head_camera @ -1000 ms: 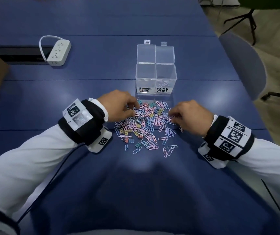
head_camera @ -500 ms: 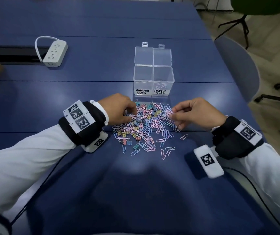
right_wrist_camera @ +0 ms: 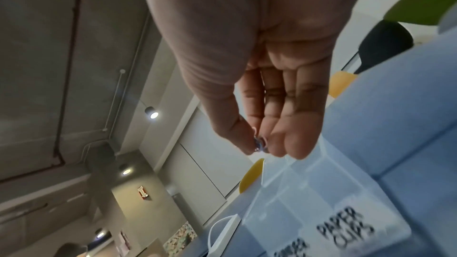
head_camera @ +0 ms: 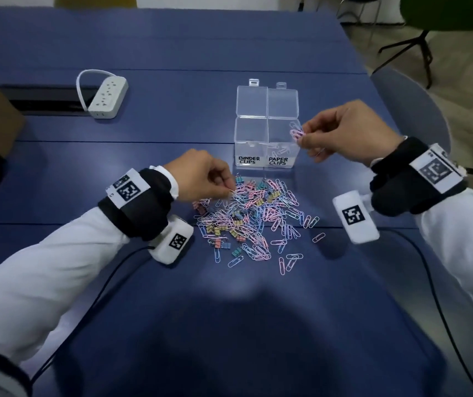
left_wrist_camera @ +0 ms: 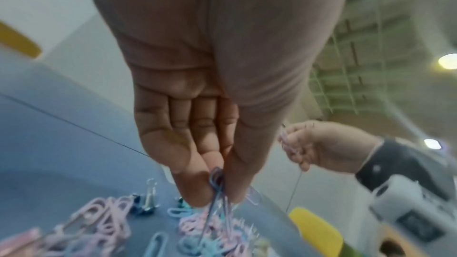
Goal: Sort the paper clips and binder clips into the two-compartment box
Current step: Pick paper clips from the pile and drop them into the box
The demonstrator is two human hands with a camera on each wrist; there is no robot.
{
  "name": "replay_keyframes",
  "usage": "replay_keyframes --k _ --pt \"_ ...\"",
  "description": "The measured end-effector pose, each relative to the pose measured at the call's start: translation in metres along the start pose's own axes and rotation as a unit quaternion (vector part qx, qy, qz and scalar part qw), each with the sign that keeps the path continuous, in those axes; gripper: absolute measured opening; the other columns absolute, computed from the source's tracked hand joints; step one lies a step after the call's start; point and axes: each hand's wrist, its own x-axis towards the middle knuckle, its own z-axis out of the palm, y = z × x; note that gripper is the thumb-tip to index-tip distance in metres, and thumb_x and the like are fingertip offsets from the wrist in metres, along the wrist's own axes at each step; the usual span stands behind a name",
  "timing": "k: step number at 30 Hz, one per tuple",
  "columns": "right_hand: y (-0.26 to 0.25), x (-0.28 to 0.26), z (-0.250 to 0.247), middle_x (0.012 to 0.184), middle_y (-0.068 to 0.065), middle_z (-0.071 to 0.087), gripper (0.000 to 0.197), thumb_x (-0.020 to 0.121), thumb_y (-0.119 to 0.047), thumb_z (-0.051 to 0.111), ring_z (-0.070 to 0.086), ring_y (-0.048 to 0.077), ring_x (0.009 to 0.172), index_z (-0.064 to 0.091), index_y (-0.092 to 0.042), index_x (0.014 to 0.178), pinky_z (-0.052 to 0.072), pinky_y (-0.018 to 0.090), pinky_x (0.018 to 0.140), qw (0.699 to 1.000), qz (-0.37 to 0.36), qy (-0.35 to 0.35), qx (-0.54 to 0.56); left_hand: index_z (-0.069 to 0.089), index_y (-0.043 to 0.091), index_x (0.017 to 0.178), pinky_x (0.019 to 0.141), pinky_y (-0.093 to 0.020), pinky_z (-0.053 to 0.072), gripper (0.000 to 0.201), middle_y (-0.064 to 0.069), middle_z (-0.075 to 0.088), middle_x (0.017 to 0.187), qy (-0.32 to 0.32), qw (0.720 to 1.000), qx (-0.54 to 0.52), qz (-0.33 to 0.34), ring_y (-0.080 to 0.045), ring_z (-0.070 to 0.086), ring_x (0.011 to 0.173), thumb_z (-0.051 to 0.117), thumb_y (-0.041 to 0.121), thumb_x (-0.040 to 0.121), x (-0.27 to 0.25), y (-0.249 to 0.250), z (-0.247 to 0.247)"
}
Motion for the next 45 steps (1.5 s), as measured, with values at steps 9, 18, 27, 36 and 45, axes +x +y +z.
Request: replay_keyframes --k 9,18,27,36,45 --pt "-0.024 0.044 -0.005 0.066 0.004 0.070 0.006 0.077 -0.019 0.071 0.062 0.009 0.046 0.071 -0.013 0.076 0.049 0.020 0.051 0.964 0.010 0.007 -0.267 0.072 0.016 0.085 0.058 -0.019 0.053 0.012 -0.002 0.074 0.073 0.046 0.987 -0.156 -0.007 -0.006 0.066 0.062 0.078 0.021 0.076 0.001 0.018 -0.029" --pt "-0.021 0.052 0.006 0.074 0.005 0.071 0.020 0.076 -0.030 0.077 0.059 0.014 0.055 0.073 -0.018 0.092 0.048 0.022 0.056 0.957 0.011 -0.019 -0.289 0.073 0.014 0.085 0.060 -0.015 0.052 0.014 -0.001 0.073 0.073 0.212 0.964 -0.146 0.063 -0.004 0.064 0.061 0.078 0.023 0.076 0.060 0.070 -0.046" --pt "0.012 0.018 -0.010 0.056 -0.012 0.063 0.010 0.078 -0.026 0.074 0.054 -0.001 0.045 0.077 -0.020 0.086 0.042 0.000 0.054 0.978 -0.022 0.067 -0.196 0.076 0.019 0.086 0.076 -0.021 0.056 0.010 -0.003 0.075 0.077 0.167 0.986 -0.010 -0.010 -0.009 0.063 0.060 0.069 0.022 0.079 0.109 0.080 -0.023" --pt "0.039 -0.045 0.006 0.090 -0.006 0.066 0.044 0.069 -0.035 0.081 0.050 0.003 0.062 0.066 -0.027 0.109 0.043 0.021 0.075 0.928 -0.032 -0.143 -0.342 0.072 0.023 0.105 0.087 -0.020 0.048 0.021 0.002 0.074 0.091 0.154 0.984 0.051 0.075 -0.011 0.068 0.084 0.064 0.031 0.087 0.031 0.053 -0.034" --pt "0.040 -0.047 0.046 0.098 0.000 0.056 0.035 0.084 -0.034 0.065 0.059 0.018 0.083 0.062 -0.033 0.119 0.051 0.039 0.081 0.919 -0.124 -0.125 -0.353 0.069 0.030 0.107 0.073 -0.026 0.051 0.026 0.006 0.066 0.095 -0.065 0.986 0.139 0.069 -0.010 0.063 0.076 0.070 0.035 0.081 -0.011 0.010 0.023"
